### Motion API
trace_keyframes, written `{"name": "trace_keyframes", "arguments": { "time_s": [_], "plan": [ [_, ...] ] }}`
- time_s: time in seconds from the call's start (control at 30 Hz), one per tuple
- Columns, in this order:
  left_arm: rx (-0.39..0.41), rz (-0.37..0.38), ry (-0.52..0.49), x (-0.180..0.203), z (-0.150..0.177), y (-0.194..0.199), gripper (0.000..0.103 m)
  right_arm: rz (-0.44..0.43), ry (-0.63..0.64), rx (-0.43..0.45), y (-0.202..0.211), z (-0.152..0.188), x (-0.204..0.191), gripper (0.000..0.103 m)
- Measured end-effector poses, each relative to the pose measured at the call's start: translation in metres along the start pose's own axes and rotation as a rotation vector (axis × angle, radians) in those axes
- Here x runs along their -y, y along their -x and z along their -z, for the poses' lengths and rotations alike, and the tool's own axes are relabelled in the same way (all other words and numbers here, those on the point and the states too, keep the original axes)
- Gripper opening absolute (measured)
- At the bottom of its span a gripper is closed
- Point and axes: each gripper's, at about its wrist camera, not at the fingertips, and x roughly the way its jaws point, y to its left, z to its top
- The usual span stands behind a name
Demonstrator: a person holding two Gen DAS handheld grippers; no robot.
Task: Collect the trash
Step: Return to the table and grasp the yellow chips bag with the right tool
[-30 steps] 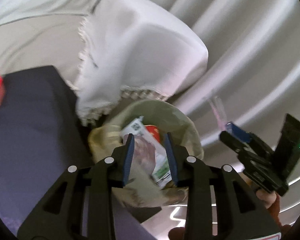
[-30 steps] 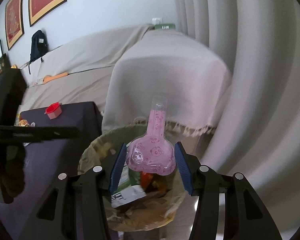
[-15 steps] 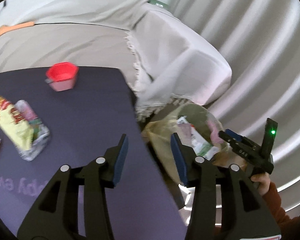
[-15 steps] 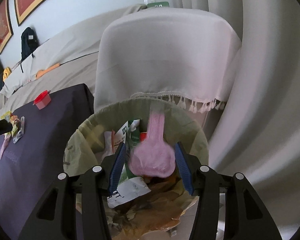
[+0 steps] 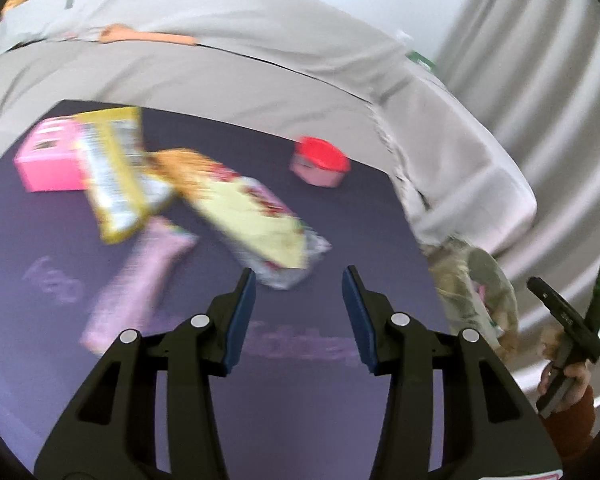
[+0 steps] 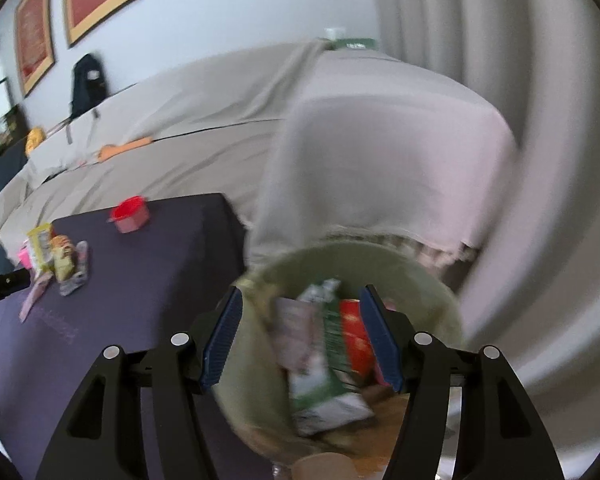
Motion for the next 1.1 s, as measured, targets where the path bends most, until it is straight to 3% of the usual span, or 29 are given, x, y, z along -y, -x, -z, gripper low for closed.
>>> {"name": "trace_keyframes", "arguments": {
  "time_s": [0.2,0.53,0.77,1.1],
  "plan": [
    [0.066,-0.104,0.043,-0.064,-0.001,0.041,0.043,-0.149,0.134,-0.015,-0.011,-0.01,-0.077,0.058],
    [0.078,-0.153,0.1,-0.128,0.011,0.072,0.043,-0.339,0.332,-0.129,-0.057,-0.004,-0.21,0.058],
    [0.03,-0.113,0.057,-0.13,0.017,0.063,0.043,-0.393,0.441,-0.187,-0.09,0.002,-0.276,0.058],
    [0.021,-0.102,0.052,-0.138,0.012,0.063,0.043,-0.432,0.566,-0.202,-0.149,-0.027,-0.362,0.058]
  ]
}}
